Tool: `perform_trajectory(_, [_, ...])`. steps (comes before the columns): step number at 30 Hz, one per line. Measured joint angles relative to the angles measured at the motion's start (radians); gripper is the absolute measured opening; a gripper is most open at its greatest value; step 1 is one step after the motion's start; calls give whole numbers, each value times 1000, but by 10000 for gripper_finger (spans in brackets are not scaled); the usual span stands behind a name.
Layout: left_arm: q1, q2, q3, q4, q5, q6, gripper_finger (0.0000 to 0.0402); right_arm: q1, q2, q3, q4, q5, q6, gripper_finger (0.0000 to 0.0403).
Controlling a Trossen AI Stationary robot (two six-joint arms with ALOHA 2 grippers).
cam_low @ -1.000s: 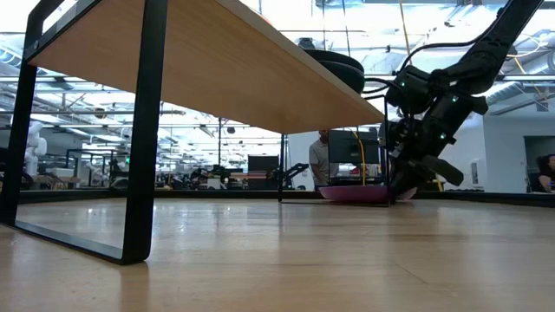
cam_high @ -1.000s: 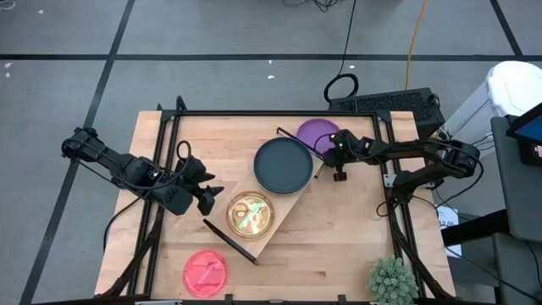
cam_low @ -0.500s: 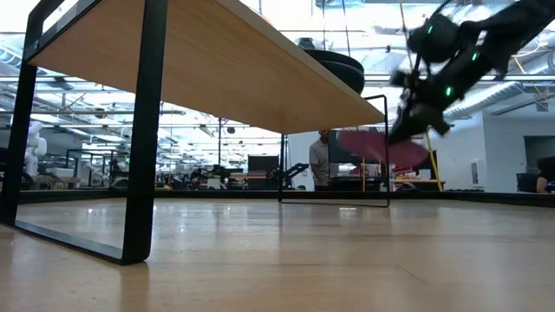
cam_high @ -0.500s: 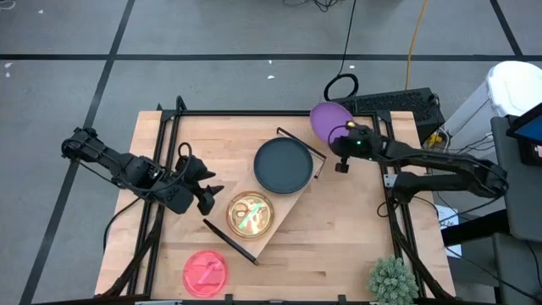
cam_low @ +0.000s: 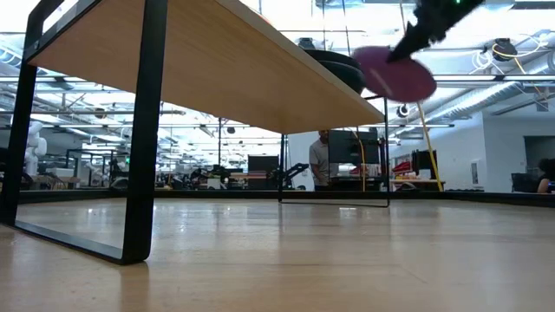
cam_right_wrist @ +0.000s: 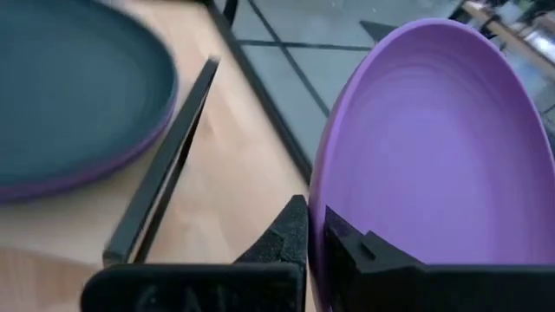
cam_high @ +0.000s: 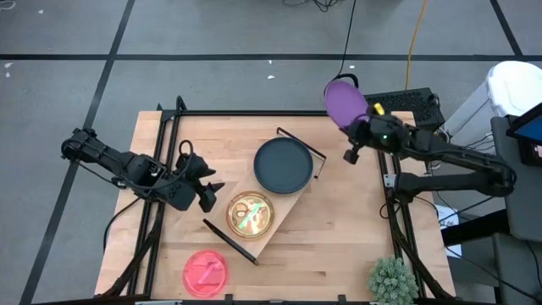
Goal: Place and stack plates onto a shelf
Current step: Stack the purple plate on top of the black plate on the shelf
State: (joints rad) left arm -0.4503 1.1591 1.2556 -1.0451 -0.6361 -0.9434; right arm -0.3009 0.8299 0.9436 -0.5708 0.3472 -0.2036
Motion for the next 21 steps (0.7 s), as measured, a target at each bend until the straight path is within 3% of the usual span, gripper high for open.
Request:
perform_trajectory(4, [0,0,0,1,0,-26,255,62,56,157,-110,70,41,1])
perform_trajectory(10, [-6,0,0,2,9,-45,255,137,174,360,-218,76,102,0])
perform_trajectory(21, [-45,0,0,3,54,-61,255,279,356,545,-318,75,238,0])
